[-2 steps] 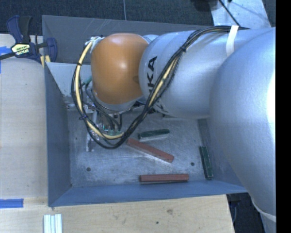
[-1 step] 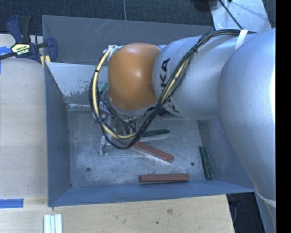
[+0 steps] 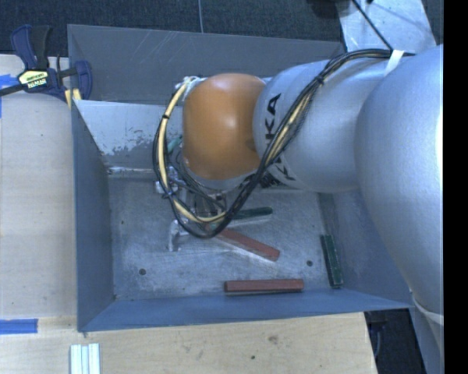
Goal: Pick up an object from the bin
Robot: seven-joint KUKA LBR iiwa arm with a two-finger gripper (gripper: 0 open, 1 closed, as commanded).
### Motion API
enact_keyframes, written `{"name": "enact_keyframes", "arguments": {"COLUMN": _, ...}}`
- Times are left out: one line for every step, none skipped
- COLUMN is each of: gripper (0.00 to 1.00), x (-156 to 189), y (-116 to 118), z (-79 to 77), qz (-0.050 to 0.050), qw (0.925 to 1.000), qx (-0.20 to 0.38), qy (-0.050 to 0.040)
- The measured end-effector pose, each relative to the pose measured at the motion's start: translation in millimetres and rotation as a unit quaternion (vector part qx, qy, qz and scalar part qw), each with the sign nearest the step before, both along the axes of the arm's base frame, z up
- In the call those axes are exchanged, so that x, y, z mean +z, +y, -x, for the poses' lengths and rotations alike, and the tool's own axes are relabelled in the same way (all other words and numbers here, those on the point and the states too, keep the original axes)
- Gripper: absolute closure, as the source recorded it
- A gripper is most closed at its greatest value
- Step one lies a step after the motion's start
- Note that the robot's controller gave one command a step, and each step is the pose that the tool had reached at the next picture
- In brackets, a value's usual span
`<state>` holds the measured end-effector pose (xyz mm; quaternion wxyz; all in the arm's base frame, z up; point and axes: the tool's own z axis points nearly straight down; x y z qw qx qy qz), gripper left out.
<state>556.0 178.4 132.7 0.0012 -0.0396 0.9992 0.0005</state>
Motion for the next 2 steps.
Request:
{"name": "enact_keyframes", "arguments": {"gripper": 0.0, "x": 36.8, "y": -5.4, "z": 0.8, "qz": 0.004, "qw": 0.9997, "qx": 0.024, "qy": 0.0032}}
{"name": "enact_keyframes", "arguments": {"gripper": 0.0, "x": 37.0, "y": -1.4, "z": -32.3, "qz": -0.005, "qw": 0.9991, "qx": 0.042, "qy": -0.0076}}
